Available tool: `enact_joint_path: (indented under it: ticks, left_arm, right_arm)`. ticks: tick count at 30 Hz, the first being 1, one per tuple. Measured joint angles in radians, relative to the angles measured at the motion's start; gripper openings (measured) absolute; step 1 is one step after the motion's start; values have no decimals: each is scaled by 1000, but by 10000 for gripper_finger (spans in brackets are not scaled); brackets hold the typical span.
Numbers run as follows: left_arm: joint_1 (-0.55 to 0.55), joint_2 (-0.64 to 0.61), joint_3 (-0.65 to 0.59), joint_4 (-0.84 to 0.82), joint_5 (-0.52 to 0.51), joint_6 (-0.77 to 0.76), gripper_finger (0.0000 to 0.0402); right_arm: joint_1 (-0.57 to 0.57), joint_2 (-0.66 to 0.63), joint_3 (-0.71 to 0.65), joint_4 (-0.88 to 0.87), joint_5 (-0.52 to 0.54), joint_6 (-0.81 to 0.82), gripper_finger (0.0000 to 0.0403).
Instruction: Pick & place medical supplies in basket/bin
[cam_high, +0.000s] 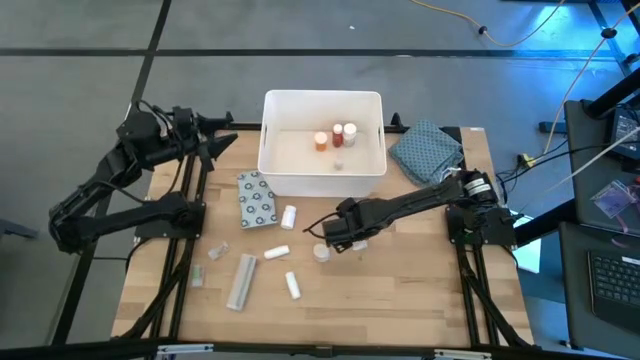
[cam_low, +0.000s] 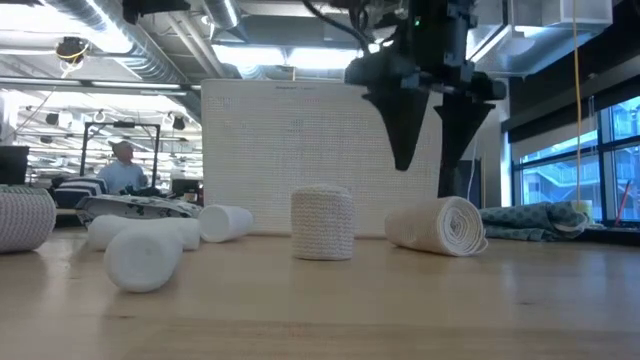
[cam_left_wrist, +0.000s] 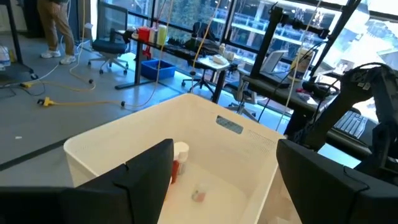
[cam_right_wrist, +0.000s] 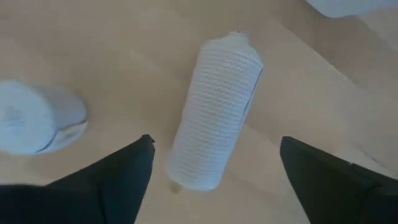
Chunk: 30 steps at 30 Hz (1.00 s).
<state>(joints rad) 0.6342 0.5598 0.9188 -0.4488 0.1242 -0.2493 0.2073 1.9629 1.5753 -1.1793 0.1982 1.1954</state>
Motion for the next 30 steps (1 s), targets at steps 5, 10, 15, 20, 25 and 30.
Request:
enact_joint_path:
  ticks: [5,10,15,20,25,30]
  left_arm:
    - [0,0,-1,-29,0,0,277]
    - [0,1,-1,-28,0,0,277]
    - [0,1,-1,-28,0,0,277]
    - [0,1,-1,-28,0,0,277]
    - [0,3,-1,-27,-5,0,277]
    - [0,12,-1,-27,-8,0,277]
  right_arm:
    - [0,37,0,0,18,5,362]
    - [0,91,0,13,-19,6,362]
    - [-2,133,-9,57,-70,-2,362]
    - [-9,124,-103,119,-108,-2,362]
    - [-12,107,-160,189,-134,-18,362]
    - [-9,107,-167,219,-86,-34,362]
